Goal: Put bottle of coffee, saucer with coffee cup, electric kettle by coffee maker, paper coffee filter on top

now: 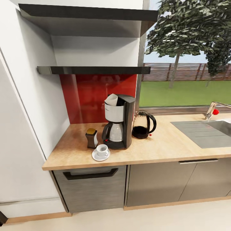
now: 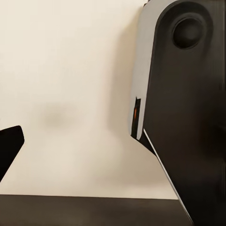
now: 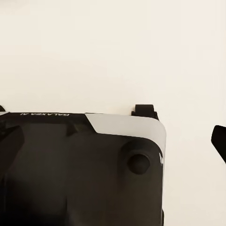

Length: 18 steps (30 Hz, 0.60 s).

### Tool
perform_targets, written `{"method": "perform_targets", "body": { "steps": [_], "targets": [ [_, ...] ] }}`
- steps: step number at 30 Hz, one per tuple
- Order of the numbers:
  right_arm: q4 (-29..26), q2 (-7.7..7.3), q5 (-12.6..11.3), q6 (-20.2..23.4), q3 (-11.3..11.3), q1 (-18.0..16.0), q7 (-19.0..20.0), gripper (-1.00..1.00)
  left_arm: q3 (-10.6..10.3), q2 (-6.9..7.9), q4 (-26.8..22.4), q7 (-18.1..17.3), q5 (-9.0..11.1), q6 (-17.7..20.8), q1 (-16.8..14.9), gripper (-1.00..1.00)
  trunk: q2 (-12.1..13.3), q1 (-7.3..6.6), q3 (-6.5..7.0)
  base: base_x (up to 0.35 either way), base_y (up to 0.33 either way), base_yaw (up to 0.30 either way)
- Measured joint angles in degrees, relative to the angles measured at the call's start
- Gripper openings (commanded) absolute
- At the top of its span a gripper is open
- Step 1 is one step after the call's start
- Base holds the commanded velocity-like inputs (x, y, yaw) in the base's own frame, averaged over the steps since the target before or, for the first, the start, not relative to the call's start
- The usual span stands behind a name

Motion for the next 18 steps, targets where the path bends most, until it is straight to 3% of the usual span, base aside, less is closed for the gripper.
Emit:
{"method": "perform_targets", "body": {
  "steps": [9, 18],
  "targets": [
    [0.0, 0.0, 0.0, 0.0, 0.0, 0.0, 0.0, 1.0, 0.4, -0.64, 0.1, 0.0, 0.2, -0.1, 0.0, 1.0, 0.0, 0.0, 0.0, 0.0, 0.0, 0.0],
    [0.0, 0.0, 0.0, 0.0, 0.0, 0.0, 0.0, 1.0, 0.9, -2.64, -0.1, 0.0, 0.6, -0.4, -0.1, 1.0, 0.0, 0.0, 0.0, 0.0, 0.0, 0.0]
  ]
}}
